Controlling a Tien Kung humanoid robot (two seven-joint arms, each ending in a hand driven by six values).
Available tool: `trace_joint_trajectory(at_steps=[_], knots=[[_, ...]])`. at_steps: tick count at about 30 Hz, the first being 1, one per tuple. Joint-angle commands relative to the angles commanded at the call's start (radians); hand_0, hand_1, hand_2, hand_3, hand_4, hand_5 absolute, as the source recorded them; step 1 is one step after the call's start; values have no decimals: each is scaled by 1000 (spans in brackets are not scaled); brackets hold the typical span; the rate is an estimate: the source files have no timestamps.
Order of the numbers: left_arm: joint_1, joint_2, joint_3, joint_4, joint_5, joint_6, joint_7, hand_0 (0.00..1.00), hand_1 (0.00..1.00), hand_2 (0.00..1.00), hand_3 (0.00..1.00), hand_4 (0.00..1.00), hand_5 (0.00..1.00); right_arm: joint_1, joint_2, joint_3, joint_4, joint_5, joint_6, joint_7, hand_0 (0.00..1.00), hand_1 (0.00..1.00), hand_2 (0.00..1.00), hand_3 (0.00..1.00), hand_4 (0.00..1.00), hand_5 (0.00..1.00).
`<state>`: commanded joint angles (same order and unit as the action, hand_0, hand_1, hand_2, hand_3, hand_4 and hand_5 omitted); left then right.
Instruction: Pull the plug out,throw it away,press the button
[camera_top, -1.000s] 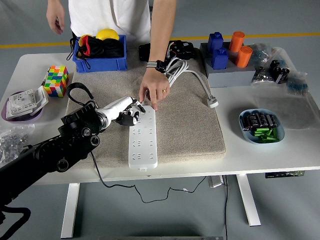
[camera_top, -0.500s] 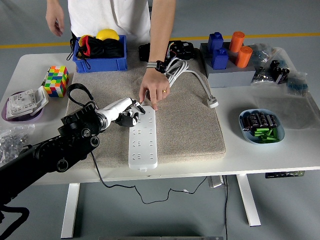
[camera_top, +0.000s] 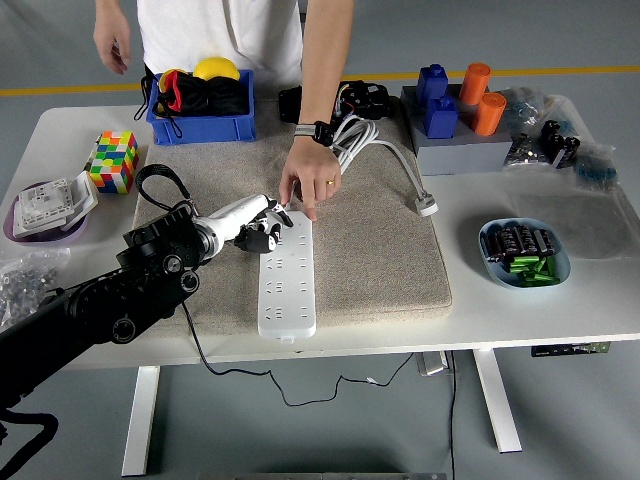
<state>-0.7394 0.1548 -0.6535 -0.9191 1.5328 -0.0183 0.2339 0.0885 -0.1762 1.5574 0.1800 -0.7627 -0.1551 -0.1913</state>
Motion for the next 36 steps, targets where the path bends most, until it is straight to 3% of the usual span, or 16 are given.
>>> trace_joint_trajectory(at_steps=[9,12,13,18,19,24,25,30,31,36], knots=[[24,16,-73,-80,33,4,-3,14,32,116,622,164,2,1,1,2,0,-1,0,1,740,660,645,613,658,481],[48,25,-125,-117,69,32,-39,14,32,116,622,164,2,0,2,3,0,-2,1,1,740,660,645,613,658,481],[64,30,-157,-137,87,51,-63,35,55,132,644,256,2,-1,2,4,0,-3,1,1,740,660,645,613,658,483],[127,48,-288,-202,127,78,-104,35,55,132,644,256,2,-2,2,6,0,-4,0,1,740,660,645,613,658,483],[140,54,-315,-212,128,78,-108,219,298,379,670,635,2,-3,2,6,0,-4,1,1,740,660,645,613,659,482],[200,75,-425,-244,154,83,-124,219,298,379,670,635,2,-4,2,3,0,-4,3,-1,740,660,645,613,659,482],[210,78,-446,-248,158,87,-128,691,716,643,718,696,58,-4,1,4,0,-3,2,0,740,660,644,613,659,483],[256,93,-540,-272,176,107,-151,691,716,643,718,696,58,0,-2,4,0,-4,0,-1,740,660,644,613,659,483],[267,94,-560,-278,178,116,-159,808,828,720,752,704,92,1,-2,5,0,-4,0,-1,740,660,645,613,658,482],[304,93,-634,-292,187,133,-180,808,828,720,752,704,92,3,-3,10,0,-11,0,-5,740,660,645,613,658,482]])
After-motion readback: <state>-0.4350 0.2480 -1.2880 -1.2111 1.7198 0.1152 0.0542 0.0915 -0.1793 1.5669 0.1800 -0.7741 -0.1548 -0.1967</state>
